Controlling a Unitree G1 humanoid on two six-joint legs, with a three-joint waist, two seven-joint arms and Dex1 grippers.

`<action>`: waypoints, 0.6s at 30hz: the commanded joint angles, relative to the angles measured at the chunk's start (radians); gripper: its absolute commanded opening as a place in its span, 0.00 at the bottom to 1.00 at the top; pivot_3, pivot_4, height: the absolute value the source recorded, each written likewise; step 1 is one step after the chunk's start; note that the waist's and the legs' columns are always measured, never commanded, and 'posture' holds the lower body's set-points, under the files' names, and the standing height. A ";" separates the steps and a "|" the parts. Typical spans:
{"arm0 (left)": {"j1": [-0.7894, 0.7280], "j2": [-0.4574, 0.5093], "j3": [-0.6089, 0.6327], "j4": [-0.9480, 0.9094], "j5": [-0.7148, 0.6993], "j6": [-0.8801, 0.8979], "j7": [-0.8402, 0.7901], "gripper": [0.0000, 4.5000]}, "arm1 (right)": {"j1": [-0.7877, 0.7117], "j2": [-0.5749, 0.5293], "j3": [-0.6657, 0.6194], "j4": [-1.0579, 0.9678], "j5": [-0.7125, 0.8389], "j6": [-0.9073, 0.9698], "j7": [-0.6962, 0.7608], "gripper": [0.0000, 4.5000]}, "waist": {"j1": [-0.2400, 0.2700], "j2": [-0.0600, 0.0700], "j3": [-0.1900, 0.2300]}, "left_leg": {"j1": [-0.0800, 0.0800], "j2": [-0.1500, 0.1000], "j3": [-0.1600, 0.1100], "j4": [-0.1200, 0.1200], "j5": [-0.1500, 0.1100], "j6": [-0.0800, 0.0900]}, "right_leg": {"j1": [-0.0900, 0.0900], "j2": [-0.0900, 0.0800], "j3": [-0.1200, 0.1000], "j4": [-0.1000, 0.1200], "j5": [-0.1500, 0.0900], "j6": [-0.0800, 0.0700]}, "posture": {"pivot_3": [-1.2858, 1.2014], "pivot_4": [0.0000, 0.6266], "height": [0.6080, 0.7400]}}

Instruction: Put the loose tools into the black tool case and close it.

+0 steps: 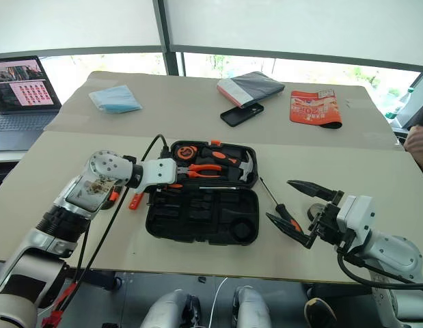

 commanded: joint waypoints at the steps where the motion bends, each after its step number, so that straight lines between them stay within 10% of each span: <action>1: -0.030 -0.005 -0.015 0.016 0.023 -0.051 -0.013 0.20 | -0.007 0.016 -0.015 -0.048 0.030 0.013 -0.020 1.00 | 0.000 0.000 0.000 | 0.000 0.000 0.000 0.000 0.000 0.000 | 0.000 0.000 0.000 0.000 0.000 0.000 | 0.52 0.24 1.00; 13: -0.012 -0.005 -0.028 0.009 0.073 0.006 0.000 0.20 | -0.009 0.031 -0.005 -0.063 0.022 0.023 -0.036 1.00 | 0.000 0.000 0.000 | 0.000 0.000 0.000 0.001 0.000 0.000 | 0.001 0.000 0.000 0.001 0.000 0.000 | 0.52 0.24 1.00; 18: -0.006 -0.063 0.066 -0.036 -0.060 0.011 0.017 0.63 | -0.012 0.035 0.000 -0.065 0.028 0.031 -0.036 1.00 | 0.003 0.001 -0.001 | 0.000 0.000 -0.001 0.001 0.000 0.000 | 0.001 0.000 0.000 0.001 0.000 0.000 | 0.52 0.24 1.00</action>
